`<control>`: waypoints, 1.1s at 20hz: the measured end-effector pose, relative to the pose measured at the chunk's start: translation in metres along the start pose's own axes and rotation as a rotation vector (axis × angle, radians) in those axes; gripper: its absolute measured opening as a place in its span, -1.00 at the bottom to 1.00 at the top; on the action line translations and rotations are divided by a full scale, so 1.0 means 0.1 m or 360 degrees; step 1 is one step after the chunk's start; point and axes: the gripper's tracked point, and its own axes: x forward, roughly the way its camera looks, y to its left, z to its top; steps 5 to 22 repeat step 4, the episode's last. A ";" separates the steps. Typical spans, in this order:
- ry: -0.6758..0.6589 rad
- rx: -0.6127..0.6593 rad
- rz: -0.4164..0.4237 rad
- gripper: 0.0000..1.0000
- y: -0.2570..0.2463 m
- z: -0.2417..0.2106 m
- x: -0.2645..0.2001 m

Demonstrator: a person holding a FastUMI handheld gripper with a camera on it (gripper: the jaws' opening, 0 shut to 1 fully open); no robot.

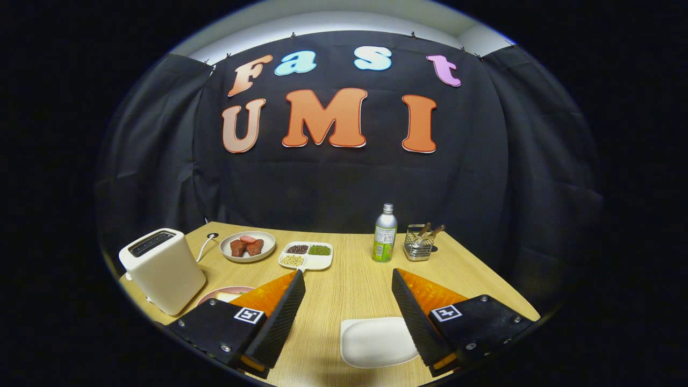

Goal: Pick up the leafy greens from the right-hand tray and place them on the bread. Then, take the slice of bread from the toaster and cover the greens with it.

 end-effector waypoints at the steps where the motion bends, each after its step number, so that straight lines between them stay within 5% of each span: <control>1: -0.0007 -0.0006 -0.0004 0.95 -0.01 0.01 -0.01; 22: -0.0010 0.0007 -0.0006 0.94 -0.01 0.01 -0.01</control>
